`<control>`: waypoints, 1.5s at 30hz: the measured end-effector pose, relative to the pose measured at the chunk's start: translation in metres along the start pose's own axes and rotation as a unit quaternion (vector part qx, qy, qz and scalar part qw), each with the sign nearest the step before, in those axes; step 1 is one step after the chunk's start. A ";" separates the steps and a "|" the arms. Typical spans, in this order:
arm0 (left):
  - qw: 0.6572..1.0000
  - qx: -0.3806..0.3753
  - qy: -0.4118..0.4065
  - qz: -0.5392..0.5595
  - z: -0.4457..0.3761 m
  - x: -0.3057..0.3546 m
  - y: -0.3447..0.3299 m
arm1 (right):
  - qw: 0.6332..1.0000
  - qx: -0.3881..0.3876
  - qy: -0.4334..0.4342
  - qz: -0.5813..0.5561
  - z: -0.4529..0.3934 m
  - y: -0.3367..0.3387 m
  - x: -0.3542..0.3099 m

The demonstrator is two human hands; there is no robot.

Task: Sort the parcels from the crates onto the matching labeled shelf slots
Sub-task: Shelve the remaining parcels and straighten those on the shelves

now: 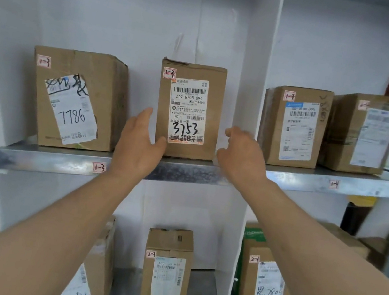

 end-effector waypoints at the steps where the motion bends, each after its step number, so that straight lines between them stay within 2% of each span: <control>1: 1.000 0.003 -0.029 0.008 0.005 0.009 -0.001 | 1.000 0.016 0.005 0.006 0.004 0.006 0.003; 4: 0.995 -0.016 -0.095 0.026 0.020 0.038 -0.014 | 0.999 0.043 0.006 0.009 0.014 0.021 0.018; 12: 0.984 -0.083 -0.148 0.046 0.043 0.107 -0.088 | 0.996 0.074 -0.026 0.046 0.009 0.056 0.100; 15: 0.982 -0.098 -0.150 0.051 0.046 0.126 -0.128 | 0.997 0.062 -0.036 0.042 -0.001 0.060 0.139; 21: 0.991 -0.096 -0.078 0.046 0.040 0.153 -0.199 | 0.997 0.058 -0.016 0.042 -0.030 0.061 0.201; 30: 0.990 -0.071 0.118 -0.009 0.007 0.114 -0.242 | 0.997 -0.078 0.003 -0.022 -0.063 0.026 0.228; 34: 0.987 -0.098 0.124 -0.025 0.008 0.109 -0.252 | 0.992 -0.120 0.007 -0.036 -0.066 0.014 0.229; 45: 0.985 -0.122 0.126 -0.001 0.011 0.106 -0.244 | 0.992 -0.118 0.004 -0.044 -0.061 0.010 0.218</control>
Point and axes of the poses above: each hand's wrist, its own z-axis away from the middle knuckle, its own y-axis out of the back of the hand, x = y × z, the point moved 7 cm from there along -z, towards the middle knuckle, and after that the axes turned 13 degrees about z, right-handed, at the moved point
